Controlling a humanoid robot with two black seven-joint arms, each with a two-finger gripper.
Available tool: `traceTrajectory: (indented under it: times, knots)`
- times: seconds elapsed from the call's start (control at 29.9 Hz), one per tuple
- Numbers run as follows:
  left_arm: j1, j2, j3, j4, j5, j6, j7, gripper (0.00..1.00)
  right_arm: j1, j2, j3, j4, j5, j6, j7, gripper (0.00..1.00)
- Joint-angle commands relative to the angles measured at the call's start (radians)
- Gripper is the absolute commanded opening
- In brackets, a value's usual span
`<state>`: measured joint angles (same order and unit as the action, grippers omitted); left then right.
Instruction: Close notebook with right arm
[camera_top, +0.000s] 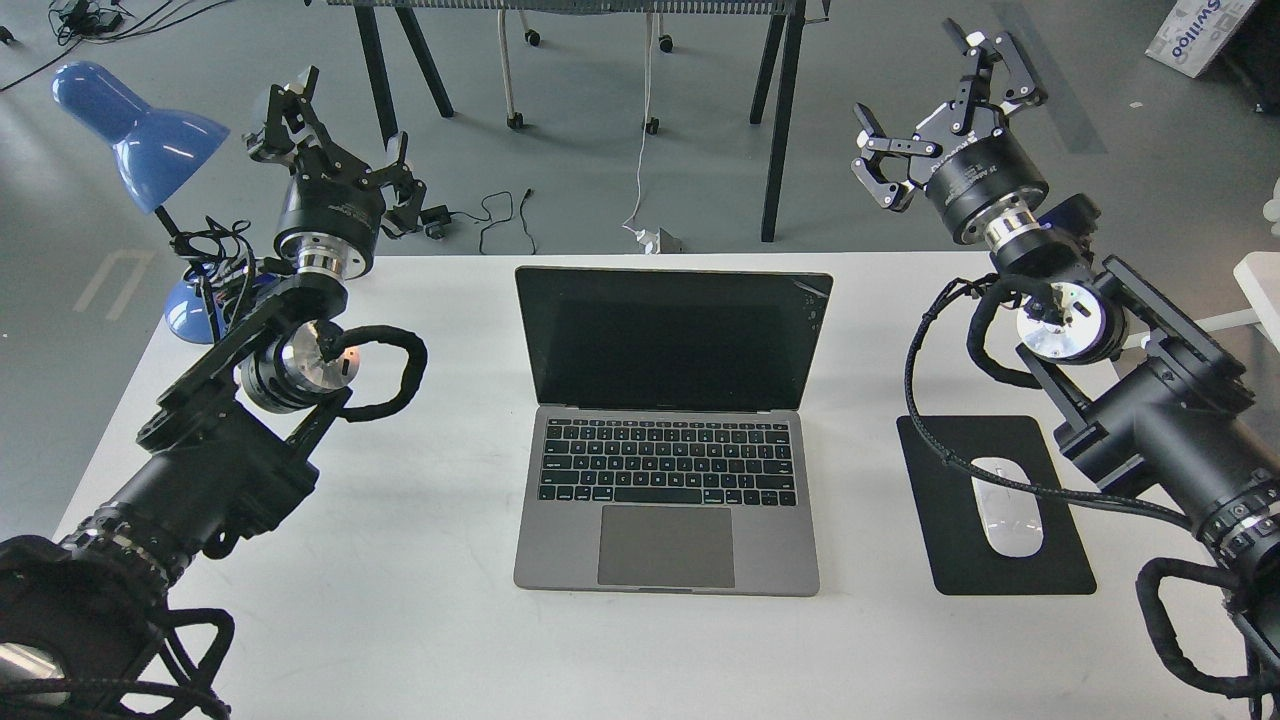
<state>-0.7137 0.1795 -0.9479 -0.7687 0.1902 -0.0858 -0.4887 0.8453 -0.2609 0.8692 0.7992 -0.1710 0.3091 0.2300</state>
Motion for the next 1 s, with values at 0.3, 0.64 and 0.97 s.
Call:
traceTrajectory:
  times: [0.3,0.64,0.97]
  knots:
    - [0.000,0.002,0.000,0.000,-0.002,0.000,0.000,1.00,0.325,0.014,-0.507,-0.161,-0.212,-0.074,-0.003,1.00]
    - [0.000,0.002,0.000,0.000,-0.002,0.000,0.000,1.00,0.331,0.049,-0.651,-0.164,-0.377,-0.088,-0.004,1.00]
    - [0.000,0.002,-0.002,0.000,-0.002,0.000,0.000,1.00,0.331,0.054,-0.743,-0.158,-0.470,-0.081,-0.001,1.00]
